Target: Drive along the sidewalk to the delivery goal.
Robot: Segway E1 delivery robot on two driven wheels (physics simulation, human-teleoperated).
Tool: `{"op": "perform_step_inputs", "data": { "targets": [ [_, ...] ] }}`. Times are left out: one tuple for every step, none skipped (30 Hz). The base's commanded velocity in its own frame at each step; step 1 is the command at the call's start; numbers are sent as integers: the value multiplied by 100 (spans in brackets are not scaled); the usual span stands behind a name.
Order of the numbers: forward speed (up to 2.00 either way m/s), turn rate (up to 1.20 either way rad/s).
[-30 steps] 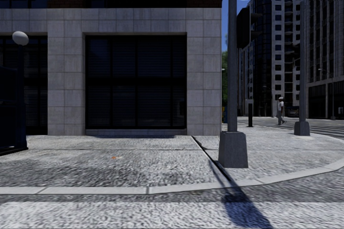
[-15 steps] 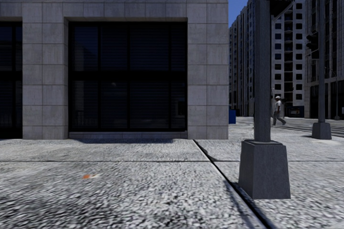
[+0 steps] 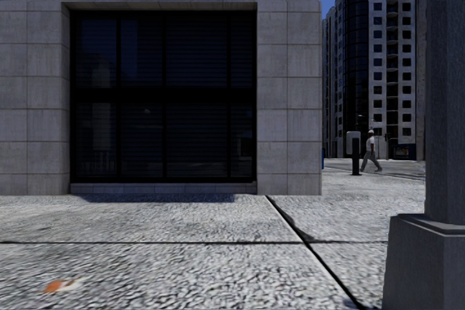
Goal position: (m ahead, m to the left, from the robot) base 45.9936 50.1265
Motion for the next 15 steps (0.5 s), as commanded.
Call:
{"op": "perform_step_inputs", "data": {
  "targets": [
    [148,0],
    [148,0],
    [148,0],
    [148,0],
    [148,0],
    [148,0],
    [149,0],
    [150,0],
    [150,0],
    [153,-1],
    [156,-7],
    [157,-12],
    [157,-12],
    [158,-17],
    [159,-19]
  ]
}}
